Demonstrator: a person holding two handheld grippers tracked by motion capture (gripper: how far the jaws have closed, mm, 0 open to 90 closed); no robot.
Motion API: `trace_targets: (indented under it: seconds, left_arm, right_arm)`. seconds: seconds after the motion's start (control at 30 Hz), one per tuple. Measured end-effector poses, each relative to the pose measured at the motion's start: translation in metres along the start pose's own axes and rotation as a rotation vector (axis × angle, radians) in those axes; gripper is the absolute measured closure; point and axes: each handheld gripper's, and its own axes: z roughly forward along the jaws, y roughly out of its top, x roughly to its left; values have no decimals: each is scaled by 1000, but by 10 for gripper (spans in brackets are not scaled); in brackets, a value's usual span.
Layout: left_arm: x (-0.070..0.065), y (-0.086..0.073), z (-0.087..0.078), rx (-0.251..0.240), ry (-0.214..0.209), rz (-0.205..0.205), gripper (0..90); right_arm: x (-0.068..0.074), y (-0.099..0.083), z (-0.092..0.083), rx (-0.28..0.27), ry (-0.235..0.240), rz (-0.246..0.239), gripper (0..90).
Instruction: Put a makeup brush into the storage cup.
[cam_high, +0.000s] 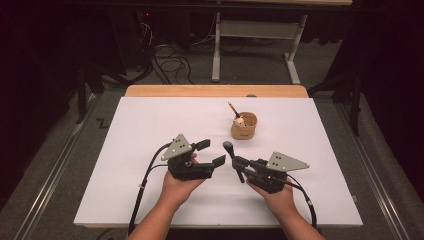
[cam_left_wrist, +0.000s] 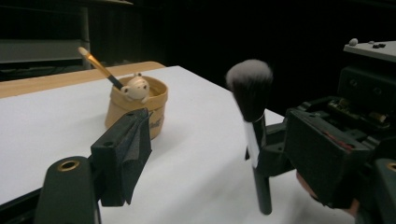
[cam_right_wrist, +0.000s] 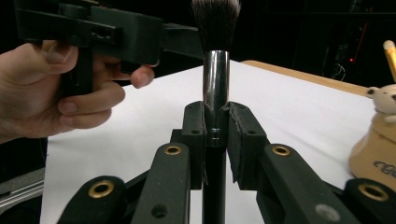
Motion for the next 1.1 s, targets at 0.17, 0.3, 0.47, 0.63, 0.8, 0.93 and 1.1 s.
trace_targets:
  seconds: [0.17, 0.3, 0.47, 0.63, 0.8, 0.93, 1.1]
  left_arm:
    - [-2, 1, 6, 5, -21, -9, 304]
    - [-5, 1, 11, 4, -42, -8, 377]
    - [-6, 3, 13, 1, -62, -24, 474]
    - [-7, 0, 16, 16, -72, -24, 538]
    - [-6, 0, 16, 16, -73, -24, 605]
    - [-7, 0, 16, 16, -77, -21, 651]
    - [-8, 0, 17, 12, -92, -25, 703]
  right_arm:
    - [3, 1, 4, -9, 8, -5, 796]
    - [5, 1, 6, -17, 13, -6, 796]
    - [5, 2, 5, -25, 12, 2, 796]
    - [5, 2, 5, -26, 12, 1, 796]
    - [6, 2, 5, -25, 7, -10, 796]
    - [6, 1, 5, -18, 2, -13, 796]
    - [6, 1, 6, -21, -1, -16, 796]
